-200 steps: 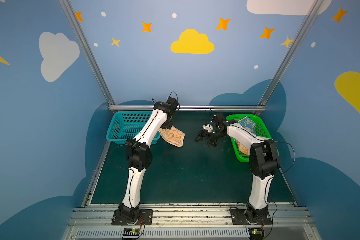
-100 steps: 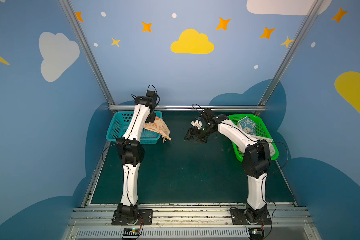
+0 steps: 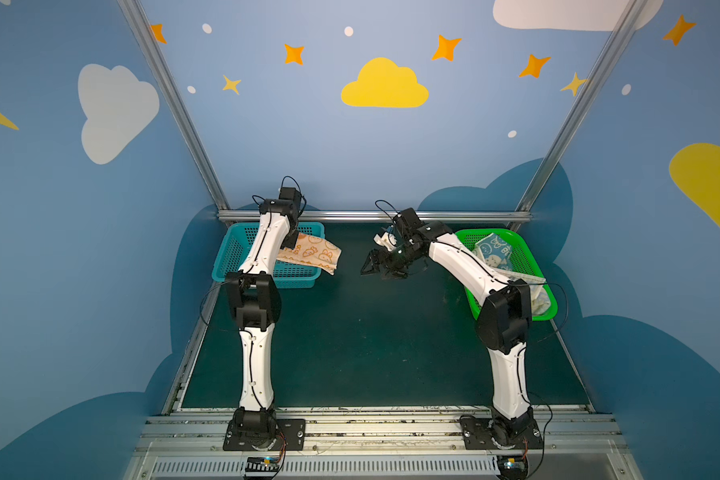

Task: Fold and stack the towels
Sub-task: 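Lift the towel with the left gripper and carry it over the teal basket, then lower the towel into the teal basket and open the left gripper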

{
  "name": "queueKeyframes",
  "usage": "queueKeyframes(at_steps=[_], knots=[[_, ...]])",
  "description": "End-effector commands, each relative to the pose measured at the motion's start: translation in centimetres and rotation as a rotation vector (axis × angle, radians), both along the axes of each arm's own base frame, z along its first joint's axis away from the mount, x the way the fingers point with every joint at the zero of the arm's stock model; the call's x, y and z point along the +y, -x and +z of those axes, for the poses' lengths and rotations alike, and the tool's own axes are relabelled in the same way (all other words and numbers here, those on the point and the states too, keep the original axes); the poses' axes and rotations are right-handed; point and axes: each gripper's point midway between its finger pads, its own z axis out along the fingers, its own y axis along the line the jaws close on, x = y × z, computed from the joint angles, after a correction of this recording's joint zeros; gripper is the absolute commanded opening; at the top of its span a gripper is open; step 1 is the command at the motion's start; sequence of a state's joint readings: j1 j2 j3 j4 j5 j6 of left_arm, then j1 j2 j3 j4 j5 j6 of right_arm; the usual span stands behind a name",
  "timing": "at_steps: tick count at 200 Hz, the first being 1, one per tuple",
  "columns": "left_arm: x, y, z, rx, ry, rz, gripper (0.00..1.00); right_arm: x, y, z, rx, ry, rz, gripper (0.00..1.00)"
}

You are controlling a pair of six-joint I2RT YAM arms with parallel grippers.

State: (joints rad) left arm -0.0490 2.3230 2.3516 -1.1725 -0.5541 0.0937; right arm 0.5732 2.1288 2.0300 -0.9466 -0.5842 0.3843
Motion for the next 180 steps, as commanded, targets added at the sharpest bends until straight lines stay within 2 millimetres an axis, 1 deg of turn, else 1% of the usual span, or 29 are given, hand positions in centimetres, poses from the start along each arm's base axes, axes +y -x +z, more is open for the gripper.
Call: queueKeyframes(at_steps=[1, 23, 49, 75, 96, 146, 180], knots=[[1.9, -0.6, -2.1, 0.02, -0.032, 0.031, 0.03, 0.4, 0.0, 0.2, -0.005, 0.004, 0.02, 0.91], [2.6, -0.8, -4.1, 0.05, -0.038, 0.035, 0.03, 0.6, -0.4, 0.5, -0.013, 0.0, 0.02, 0.91], [3.2, -1.1, -5.6, 0.071, -0.042, 0.045, 0.03, 1.3, -0.6, 1.9, -0.048, -0.037, 0.033, 0.91], [4.3, -1.1, -6.2, 0.071, -0.044, 0.064, 0.03, 2.3, -0.6, 3.0, -0.097, -0.085, 0.067, 0.91], [4.9, -1.3, -6.7, 0.07, -0.046, 0.07, 0.03, 2.7, -0.5, 3.6, -0.11, -0.103, 0.082, 0.91], [6.4, -1.2, -7.8, 0.084, -0.052, 0.094, 0.03, 3.1, -0.4, 3.8, -0.112, -0.11, 0.088, 0.91], [6.9, -1.3, -8.4, 0.09, -0.046, 0.107, 0.03, 3.3, -0.3, 3.8, -0.112, -0.113, 0.09, 0.91]])
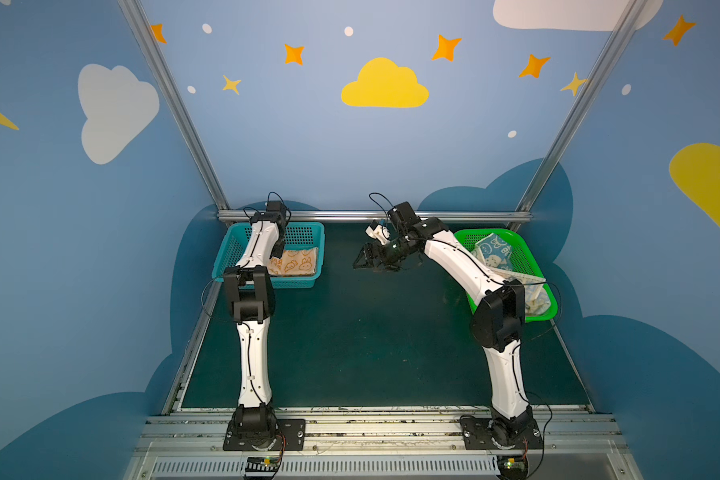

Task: Fold and stack the towels
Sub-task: 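Lower the towel into the teal basket and open the left gripper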

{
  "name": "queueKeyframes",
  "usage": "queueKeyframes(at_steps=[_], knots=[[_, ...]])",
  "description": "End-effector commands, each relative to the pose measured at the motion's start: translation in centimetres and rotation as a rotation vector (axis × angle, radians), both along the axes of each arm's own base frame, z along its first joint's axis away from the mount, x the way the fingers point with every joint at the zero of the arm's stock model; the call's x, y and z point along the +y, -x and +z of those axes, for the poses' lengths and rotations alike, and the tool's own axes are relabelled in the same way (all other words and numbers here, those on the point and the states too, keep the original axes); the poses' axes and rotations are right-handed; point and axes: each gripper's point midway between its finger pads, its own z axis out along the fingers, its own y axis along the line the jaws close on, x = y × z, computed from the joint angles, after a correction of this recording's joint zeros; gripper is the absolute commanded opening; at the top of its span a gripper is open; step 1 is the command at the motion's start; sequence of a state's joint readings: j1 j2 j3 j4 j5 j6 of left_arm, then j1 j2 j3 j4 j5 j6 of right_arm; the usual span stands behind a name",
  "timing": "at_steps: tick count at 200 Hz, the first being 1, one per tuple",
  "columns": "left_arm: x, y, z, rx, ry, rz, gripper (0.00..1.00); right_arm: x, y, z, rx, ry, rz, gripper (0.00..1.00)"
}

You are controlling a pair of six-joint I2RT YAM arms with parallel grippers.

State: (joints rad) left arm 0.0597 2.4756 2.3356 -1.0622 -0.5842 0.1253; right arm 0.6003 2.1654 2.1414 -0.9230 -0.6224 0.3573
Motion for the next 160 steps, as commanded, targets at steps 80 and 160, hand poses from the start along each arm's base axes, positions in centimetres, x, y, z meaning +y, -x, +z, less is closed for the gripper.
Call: queueKeyframes(at_steps=[80, 160], knots=[[2.3, -0.1, -1.4, 0.014, -0.029, 0.051, 0.03, 0.8, 0.5, 0.8, -0.012, -0.023, 0.028, 0.91], [2.3, 0.1, -1.2, 0.009, -0.014, 0.075, 0.31, 0.9, 0.6, 0.9, -0.021, -0.022, 0.038, 0.91]])
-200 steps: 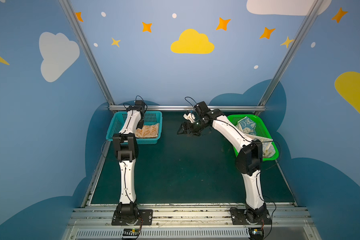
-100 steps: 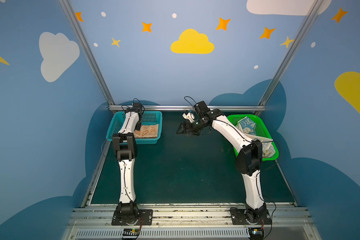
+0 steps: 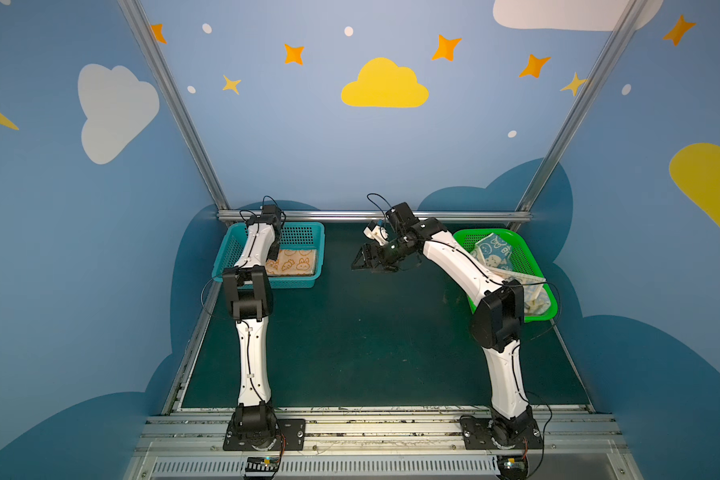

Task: Fold and stack the towels
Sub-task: 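Lower the towel into the teal basket and open the left gripper, then reach the left gripper toward the green basket while the right gripper reaches into it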

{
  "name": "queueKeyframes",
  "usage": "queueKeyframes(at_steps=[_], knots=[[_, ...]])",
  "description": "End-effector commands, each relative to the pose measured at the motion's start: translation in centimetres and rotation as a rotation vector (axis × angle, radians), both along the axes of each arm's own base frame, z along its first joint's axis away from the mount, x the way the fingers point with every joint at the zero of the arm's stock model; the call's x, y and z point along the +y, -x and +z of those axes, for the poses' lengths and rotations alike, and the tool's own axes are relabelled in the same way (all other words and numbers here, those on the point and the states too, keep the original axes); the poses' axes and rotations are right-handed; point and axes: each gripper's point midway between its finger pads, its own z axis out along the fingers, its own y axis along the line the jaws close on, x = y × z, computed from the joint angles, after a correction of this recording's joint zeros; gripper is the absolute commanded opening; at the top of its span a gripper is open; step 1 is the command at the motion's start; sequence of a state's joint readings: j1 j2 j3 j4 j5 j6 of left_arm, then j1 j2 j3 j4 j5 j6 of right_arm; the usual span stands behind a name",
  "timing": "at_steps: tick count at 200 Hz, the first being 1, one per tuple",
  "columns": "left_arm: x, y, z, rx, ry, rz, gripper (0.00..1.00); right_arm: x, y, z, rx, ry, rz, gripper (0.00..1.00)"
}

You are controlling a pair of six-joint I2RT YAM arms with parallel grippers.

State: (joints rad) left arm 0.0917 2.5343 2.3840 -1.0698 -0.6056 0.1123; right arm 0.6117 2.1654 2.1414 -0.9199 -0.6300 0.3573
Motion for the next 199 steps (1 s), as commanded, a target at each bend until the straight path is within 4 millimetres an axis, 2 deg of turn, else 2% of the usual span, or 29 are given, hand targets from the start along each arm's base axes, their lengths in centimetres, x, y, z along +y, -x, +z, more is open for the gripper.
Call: queueKeyframes(at_steps=[1, 8, 24, 37, 67, 83, 96, 112, 142, 168, 199], knots=[[0.3, 0.2, 0.3, -0.005, 0.002, 0.028, 0.33, 0.4, 0.2, 0.9, -0.022, -0.015, 0.024, 0.91], [0.3, 0.3, 0.4, -0.005, 0.0, 0.036, 0.43, 0.4, 0.2, 1.0, -0.024, -0.015, 0.023, 0.91], [0.4, 0.4, 1.2, -0.021, -0.003, 0.046, 0.6, 0.3, 0.3, 1.4, -0.03, -0.015, 0.021, 0.91], [0.3, 0.4, 2.5, -0.045, -0.002, 0.053, 0.7, 0.0, 0.3, 1.9, -0.038, -0.013, 0.017, 0.91], [-0.1, 0.6, 7.0, -0.133, -0.007, 0.058, 0.86, -0.8, 0.4, 2.9, -0.068, 0.006, 0.0, 0.91], [-0.5, 0.7, 9.6, -0.185, -0.024, 0.053, 0.99, -1.7, 0.3, 3.6, -0.084, 0.023, -0.019, 0.91], [-1.4, 0.8, 11.6, -0.225, -0.03, 0.038, 0.99, -2.8, 0.2, 4.1, -0.093, 0.043, -0.044, 0.91], [-3.4, 0.8, 14.2, -0.277, -0.052, -0.007, 0.99, -4.5, 0.0, 4.5, -0.102, 0.08, -0.091, 0.91], [-10.0, 0.2, 18.6, -0.374, -0.124, -0.174, 0.99, -10.1, -1.4, 4.6, -0.134, 0.206, -0.242, 0.91], [-18.2, -0.1, 21.5, -0.451, -0.184, -0.367, 0.99, -16.5, -2.3, 4.1, -0.113, 0.297, -0.416, 0.92], [-28.3, 0.8, 23.8, -0.54, -0.174, -0.571, 0.99, -25.7, -2.6, 2.9, -0.062, 0.392, -0.653, 0.91]])
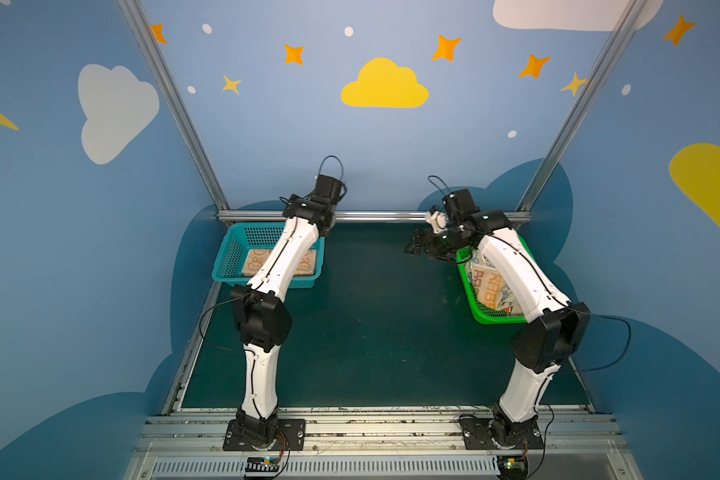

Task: Fold and stack the towels
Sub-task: 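Reach the left gripper toward the green basket while the right gripper reaches into it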

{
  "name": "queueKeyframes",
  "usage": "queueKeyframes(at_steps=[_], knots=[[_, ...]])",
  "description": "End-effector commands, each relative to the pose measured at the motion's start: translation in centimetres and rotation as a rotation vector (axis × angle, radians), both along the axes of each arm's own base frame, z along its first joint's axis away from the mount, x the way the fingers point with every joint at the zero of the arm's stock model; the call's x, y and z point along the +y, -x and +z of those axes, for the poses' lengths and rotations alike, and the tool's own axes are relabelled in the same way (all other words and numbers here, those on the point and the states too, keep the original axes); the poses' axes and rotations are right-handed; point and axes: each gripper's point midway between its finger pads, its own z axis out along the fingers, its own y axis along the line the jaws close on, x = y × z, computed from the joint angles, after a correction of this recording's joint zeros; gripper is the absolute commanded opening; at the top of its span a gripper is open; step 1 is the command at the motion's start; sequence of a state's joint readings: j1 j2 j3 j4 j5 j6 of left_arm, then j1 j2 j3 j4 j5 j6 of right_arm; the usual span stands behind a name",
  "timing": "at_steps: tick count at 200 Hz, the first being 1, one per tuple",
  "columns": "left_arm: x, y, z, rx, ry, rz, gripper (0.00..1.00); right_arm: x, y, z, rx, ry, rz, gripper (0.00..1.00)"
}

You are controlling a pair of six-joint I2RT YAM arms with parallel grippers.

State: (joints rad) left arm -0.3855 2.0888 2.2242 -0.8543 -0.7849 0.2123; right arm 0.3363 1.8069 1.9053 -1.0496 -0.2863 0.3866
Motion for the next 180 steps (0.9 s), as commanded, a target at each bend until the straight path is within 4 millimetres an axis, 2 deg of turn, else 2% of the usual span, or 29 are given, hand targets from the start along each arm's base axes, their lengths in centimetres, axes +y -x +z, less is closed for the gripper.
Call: queueKeyframes(at_steps=[1, 27, 52, 75, 102, 115, 134, 143, 158, 180], knots=[[-5.5, 0.3, 2.2, -0.076, -0.054, -0.12, 0.99, -6.9, 0.6, -1.4, 0.051, 0.107, -0.202, 0.91], [-13.7, 1.9, 2.8, -0.124, -0.039, -0.282, 0.99, -14.1, 1.2, -3.4, 0.107, 0.109, -0.419, 0.91], [-20.8, 3.9, 1.8, -0.123, 0.012, -0.398, 0.99, -19.2, 2.2, -6.4, 0.185, 0.058, -0.589, 0.92], [-26.2, 5.9, 0.2, -0.093, 0.083, -0.491, 0.99, -22.5, 2.7, -9.0, 0.231, 0.063, -0.69, 0.92], [-31.8, 8.0, -1.6, -0.082, 0.079, -0.604, 0.99, -24.3, 2.2, -11.2, 0.273, 0.059, -0.743, 0.91], [-33.9, 8.8, -2.3, -0.091, 0.05, -0.651, 0.99, -24.7, 1.6, -12.1, 0.284, 0.057, -0.753, 0.91], [-35.7, 9.3, -2.8, -0.12, 0.009, -0.676, 0.99, -25.4, 0.6, -13.3, 0.307, 0.065, -0.761, 0.9], [-36.3, 9.5, -3.3, -0.11, 0.012, -0.688, 0.99, -25.8, 0.2, -14.0, 0.323, 0.074, -0.766, 0.88], [-36.6, 9.8, -3.8, -0.093, 0.045, -0.694, 0.99, -26.2, -0.2, -15.1, 0.352, 0.073, -0.779, 0.78], [-37.3, 10.5, -5.2, -0.053, 0.086, -0.712, 0.99, -26.8, -0.9, -16.3, 0.364, 0.088, -0.797, 0.74]])
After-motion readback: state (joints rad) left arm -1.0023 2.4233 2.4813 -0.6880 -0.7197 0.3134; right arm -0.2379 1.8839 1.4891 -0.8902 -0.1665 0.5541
